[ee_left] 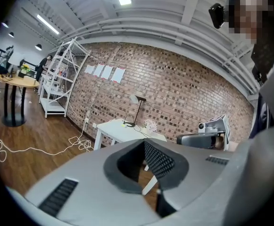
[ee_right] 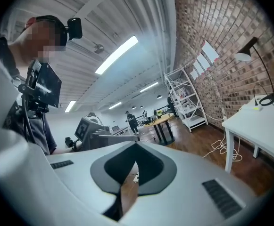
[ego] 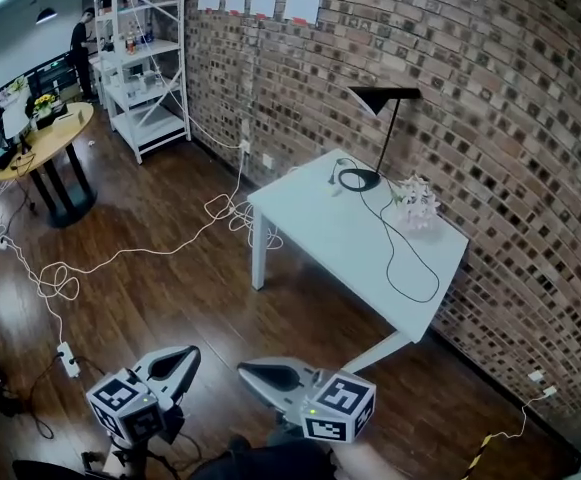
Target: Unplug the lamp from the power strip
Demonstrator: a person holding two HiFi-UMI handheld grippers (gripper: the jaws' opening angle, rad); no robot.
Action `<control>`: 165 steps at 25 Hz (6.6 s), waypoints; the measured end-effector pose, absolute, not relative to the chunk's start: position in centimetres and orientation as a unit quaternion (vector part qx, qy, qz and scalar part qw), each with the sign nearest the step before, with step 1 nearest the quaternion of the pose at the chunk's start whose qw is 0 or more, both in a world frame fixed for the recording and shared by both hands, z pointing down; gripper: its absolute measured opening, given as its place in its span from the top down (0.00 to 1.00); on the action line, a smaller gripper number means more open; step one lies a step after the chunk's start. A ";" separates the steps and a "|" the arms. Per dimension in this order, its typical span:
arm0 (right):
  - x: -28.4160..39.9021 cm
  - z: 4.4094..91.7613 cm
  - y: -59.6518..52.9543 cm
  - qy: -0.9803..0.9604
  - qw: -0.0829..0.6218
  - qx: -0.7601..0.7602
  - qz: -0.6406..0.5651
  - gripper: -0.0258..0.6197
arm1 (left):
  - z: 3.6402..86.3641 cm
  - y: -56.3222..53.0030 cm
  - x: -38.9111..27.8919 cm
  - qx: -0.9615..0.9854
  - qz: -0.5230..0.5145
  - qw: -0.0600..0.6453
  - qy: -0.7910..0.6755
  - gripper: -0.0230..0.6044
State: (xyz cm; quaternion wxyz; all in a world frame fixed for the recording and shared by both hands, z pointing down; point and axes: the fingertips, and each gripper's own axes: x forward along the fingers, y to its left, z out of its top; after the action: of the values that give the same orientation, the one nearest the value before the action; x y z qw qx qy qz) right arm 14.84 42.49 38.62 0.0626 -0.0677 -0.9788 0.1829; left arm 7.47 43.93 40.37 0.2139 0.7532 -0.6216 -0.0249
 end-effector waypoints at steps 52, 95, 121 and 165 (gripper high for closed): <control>17.9 39.3 19.1 -0.976 0.046 -0.086 0.197 0.98 | 39.4 17.7 10.4 0.760 0.030 0.187 -0.622 0.95; -3.9 40.9 14.6 -0.974 0.108 -0.054 0.194 0.98 | 43.6 14.7 -13.1 0.748 -0.012 0.200 -0.633 0.95; -4.0 40.7 -4.6 -0.964 0.046 -0.135 0.224 0.98 | 40.7 -4.2 -11.0 0.711 0.048 0.200 -0.673 0.95; -27.3 37.0 -6.9 -0.943 0.049 -0.281 0.171 0.98 | 38.3 -8.0 -33.4 0.652 0.052 0.147 -0.742 0.95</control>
State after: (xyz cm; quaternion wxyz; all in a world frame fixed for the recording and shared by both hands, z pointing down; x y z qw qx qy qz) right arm -27.28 -6.93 37.03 0.0492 -0.2806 -0.9432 0.1707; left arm -33.36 -7.95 38.26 0.1469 0.6520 -0.7420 0.0524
